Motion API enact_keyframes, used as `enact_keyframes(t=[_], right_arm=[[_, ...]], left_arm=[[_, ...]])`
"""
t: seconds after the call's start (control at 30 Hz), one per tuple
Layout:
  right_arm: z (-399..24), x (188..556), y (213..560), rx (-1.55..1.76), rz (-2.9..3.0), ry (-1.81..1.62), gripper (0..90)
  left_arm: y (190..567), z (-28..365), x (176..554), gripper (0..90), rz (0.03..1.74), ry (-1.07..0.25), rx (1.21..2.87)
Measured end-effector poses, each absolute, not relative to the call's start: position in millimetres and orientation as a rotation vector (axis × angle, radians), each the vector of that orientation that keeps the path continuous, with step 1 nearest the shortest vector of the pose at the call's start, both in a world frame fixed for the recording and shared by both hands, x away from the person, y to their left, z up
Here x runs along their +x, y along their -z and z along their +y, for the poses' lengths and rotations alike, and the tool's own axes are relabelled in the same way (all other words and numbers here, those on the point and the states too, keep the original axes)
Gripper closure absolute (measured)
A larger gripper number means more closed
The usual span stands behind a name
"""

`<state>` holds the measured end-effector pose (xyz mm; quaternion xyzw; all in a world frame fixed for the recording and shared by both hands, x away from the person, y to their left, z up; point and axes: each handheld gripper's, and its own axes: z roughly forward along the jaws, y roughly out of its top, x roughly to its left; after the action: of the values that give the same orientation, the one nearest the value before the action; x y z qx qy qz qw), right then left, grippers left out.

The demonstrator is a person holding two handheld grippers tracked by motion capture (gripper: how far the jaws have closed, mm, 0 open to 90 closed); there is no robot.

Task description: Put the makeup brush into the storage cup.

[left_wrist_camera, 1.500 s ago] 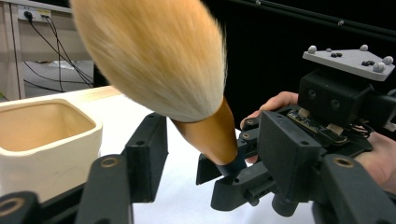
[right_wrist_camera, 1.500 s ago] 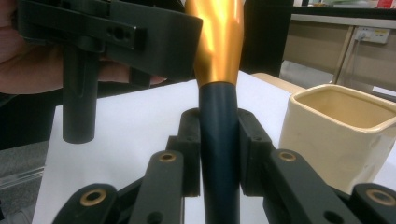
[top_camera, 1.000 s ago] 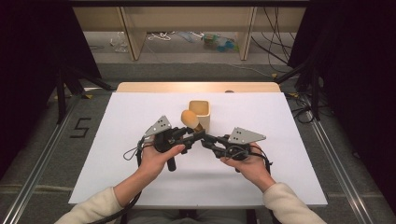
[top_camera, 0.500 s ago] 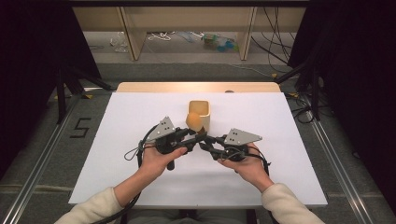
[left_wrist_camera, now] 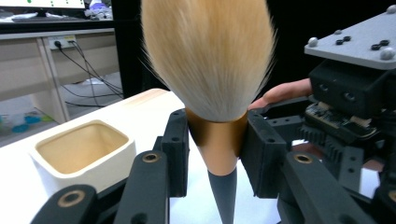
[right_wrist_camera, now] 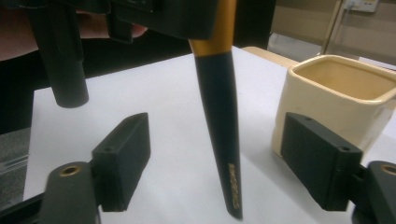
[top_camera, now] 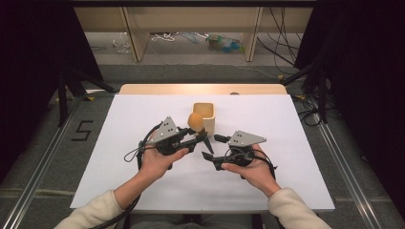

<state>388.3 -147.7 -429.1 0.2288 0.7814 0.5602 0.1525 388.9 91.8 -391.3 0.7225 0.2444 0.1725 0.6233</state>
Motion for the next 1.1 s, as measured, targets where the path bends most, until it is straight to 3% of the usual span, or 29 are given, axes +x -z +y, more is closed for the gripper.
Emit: enact_keyframes(t=[0.23,0.57,0.6,1.1], right_arm=[[-154.6,386.8,427.4,0.684,2.209,-1.611,17.4],[-161.9,384.4,424.0,0.676,2.172,-1.657,15.4],[-162.6,384.3,424.0,0.676,2.163,-1.663,15.3],[-182.5,379.8,418.4,0.702,2.085,-1.686,12.1]], left_arm=[[389.5,94.4,390.0,64.7,0.569,-0.427,1.666],[385.9,101.5,393.1,64.7,0.582,-0.456,1.672],[384.7,103.5,394.7,64.7,0.578,-0.504,1.673],[382.3,107.3,399.1,64.8,0.570,-0.491,1.686]])
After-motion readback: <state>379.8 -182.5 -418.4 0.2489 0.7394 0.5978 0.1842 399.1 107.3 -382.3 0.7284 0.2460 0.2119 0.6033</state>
